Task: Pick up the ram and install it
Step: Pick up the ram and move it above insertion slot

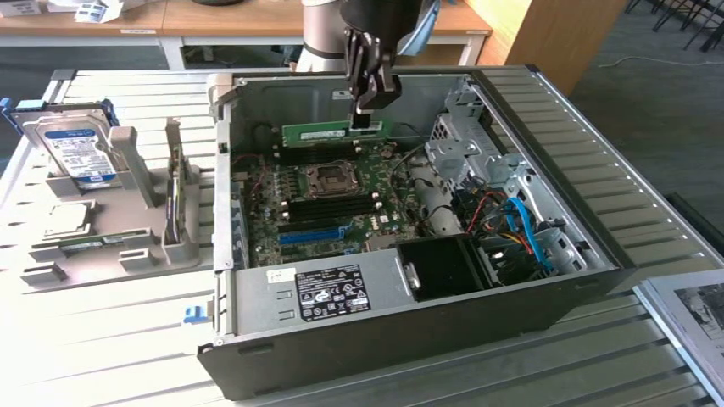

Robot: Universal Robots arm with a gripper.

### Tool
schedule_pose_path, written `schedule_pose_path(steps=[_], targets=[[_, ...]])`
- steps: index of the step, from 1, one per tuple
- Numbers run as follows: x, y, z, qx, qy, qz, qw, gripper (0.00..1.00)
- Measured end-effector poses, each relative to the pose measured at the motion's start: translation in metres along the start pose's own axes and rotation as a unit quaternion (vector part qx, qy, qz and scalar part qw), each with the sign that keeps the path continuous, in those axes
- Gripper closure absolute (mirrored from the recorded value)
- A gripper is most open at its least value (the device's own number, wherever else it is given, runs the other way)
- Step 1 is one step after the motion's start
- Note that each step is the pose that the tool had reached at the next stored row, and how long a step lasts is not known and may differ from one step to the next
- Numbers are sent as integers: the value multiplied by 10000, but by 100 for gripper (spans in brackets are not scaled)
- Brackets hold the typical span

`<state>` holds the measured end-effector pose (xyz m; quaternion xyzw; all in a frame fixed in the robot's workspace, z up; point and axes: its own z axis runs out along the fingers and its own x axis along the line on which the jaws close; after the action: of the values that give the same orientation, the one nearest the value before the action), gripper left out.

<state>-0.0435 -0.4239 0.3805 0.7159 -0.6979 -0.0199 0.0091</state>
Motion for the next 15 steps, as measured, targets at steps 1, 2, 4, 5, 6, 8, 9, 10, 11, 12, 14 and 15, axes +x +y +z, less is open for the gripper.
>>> schedule_pose_path(steps=[1, 2, 4, 5, 6, 8, 9, 10, 11, 12, 14, 15], targets=[[-19, -1, 0, 0, 1, 0, 10000, 88], [-36, -1, 2, 0, 0, 0, 10000, 88], [-69, -2, 3, 0, 1, 0, 10000, 88], [-85, -2, 4, 0, 0, 0, 10000, 88], [-101, -3, 5, 0, 0, 0, 10000, 88], [-130, -4, 6, 0, 0, 0, 10000, 88], [-144, -4, 7, 0, 0, 0, 10000, 88], [-157, -5, 8, 0, 0, 0, 10000, 88], [-172, -5, 8, 0, 0, 0, 10000, 88], [-185, -5, 9, 0, 0, 0, 10000, 88], [-203, -5, 10, 0, 0, 0, 10000, 88], [-205, -6, 10, 0, 1, -1, 10000, 88]])
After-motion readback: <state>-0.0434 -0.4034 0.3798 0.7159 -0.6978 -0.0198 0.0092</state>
